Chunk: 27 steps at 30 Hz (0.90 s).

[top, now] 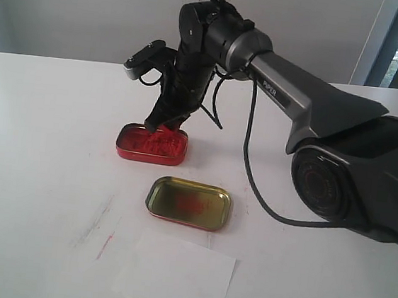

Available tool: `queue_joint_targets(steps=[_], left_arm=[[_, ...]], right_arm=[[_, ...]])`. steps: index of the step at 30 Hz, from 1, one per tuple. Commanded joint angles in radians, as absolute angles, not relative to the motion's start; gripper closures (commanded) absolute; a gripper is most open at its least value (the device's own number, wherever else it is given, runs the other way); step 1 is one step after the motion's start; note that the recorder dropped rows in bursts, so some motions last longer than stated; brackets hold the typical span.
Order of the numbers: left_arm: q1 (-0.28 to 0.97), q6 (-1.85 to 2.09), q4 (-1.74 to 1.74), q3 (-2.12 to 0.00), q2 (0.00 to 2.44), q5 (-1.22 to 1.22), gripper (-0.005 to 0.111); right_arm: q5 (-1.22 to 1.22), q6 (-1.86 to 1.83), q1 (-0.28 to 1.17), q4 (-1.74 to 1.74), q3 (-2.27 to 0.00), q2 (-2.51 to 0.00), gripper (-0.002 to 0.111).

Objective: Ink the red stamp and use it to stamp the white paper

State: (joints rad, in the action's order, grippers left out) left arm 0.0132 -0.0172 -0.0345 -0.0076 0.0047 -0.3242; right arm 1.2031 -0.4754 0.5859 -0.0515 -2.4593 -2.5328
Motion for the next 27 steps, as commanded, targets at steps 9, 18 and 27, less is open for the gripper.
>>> queue_joint_targets(steps=[9,18,27], left_arm=[[0.011,-0.022,-0.036,0.000,0.000,-0.333,0.107],[0.011,-0.022,-0.036,0.000,0.000,-0.333,0.107],[0.011,-0.022,-0.036,0.000,0.000,-0.333,0.107]], right_arm=[[1.208,-0.460,0.576,-0.102,-2.467,-2.591,0.108],[1.203,-0.465,0.576,-0.100,-2.467,-2.640,0.108],[1.201,-0.486,0.578,-0.097,-2.467,-2.683,0.108]])
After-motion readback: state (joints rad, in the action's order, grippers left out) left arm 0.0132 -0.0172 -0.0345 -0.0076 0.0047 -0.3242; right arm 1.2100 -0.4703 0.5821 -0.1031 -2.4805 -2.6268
